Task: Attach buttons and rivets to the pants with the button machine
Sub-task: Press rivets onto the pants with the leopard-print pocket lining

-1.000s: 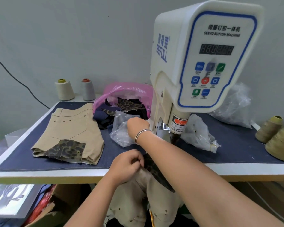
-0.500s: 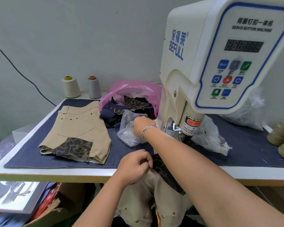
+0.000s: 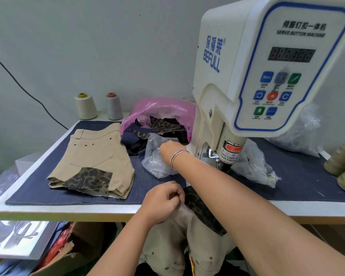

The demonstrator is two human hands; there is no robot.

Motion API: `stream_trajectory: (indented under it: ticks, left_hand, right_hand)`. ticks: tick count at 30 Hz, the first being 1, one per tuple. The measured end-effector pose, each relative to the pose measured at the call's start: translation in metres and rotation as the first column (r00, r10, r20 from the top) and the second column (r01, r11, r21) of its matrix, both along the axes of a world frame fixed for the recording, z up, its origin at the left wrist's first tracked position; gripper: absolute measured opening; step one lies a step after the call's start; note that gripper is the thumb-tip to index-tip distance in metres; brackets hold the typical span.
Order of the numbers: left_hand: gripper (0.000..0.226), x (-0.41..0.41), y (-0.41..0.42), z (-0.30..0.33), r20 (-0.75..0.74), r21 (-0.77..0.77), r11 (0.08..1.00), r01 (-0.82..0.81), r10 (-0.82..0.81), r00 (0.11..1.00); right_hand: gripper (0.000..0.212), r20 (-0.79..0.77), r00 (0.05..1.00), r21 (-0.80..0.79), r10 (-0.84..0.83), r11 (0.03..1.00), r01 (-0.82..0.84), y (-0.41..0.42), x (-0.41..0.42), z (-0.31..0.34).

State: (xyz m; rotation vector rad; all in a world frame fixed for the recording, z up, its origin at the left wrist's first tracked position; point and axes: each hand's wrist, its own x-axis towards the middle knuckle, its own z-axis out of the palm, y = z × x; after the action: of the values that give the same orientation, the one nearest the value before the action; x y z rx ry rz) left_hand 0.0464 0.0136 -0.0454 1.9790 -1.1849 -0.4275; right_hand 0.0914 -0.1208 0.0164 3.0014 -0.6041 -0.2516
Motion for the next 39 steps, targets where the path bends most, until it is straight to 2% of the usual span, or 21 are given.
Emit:
stream_trajectory:
  ticks: [7,14,20,23,27,29,32,36,39]
  left_hand:
    - [0.037,0.000,-0.001,0.001,-0.011,0.001,1.000,0.000,0.000,1.000]
    - [0.033,0.001,0.000,-0.002,-0.018,0.000,1.000,0.000,0.000,1.000]
    - [0.034,0.001,0.000,-0.001,-0.020,0.001,1.000,0.001,-0.001,1.000]
    - [0.035,0.000,0.001,0.000,-0.024,0.001,1.000,0.000,0.000,1.000]
    - [0.037,0.000,0.000,0.001,-0.029,0.000,1.000,-0.006,0.006,1.000]
    - [0.039,-0.001,0.000,0.002,-0.033,0.002,1.000,-0.015,0.015,0.999]
    - [0.040,-0.002,0.000,0.003,-0.034,-0.001,1.000,-0.020,0.020,0.999]
    - [0.035,-0.002,0.002,0.004,-0.039,-0.008,1.000,-0.007,0.007,0.999]
    - [0.035,-0.002,0.001,0.004,-0.039,-0.012,1.000,-0.009,0.008,0.999]
  right_hand:
    - [0.034,-0.063,0.998,0.002,-0.007,1.000,0.007,0.000,0.000,0.005]
    - [0.023,0.007,1.000,0.121,0.022,0.992,-0.023,-0.008,-0.007,-0.001]
    - [0.019,0.185,0.980,0.215,-0.079,0.976,0.038,-0.005,-0.011,-0.006]
    - [0.036,0.306,0.939,0.287,-0.157,0.956,0.066,-0.007,-0.015,-0.011]
    - [0.016,0.502,0.820,0.481,-0.274,0.877,-0.001,0.000,-0.026,-0.016]
    - [0.012,0.540,0.777,0.565,-0.325,0.824,-0.048,0.006,-0.028,-0.018]
    - [0.013,0.518,0.774,0.612,-0.365,0.790,-0.037,0.004,-0.027,-0.019]
    - [0.025,0.455,0.784,0.685,-0.422,0.728,-0.005,-0.005,-0.027,-0.020]
    - [0.020,0.481,0.743,0.735,-0.467,0.676,-0.051,0.001,-0.037,-0.014]
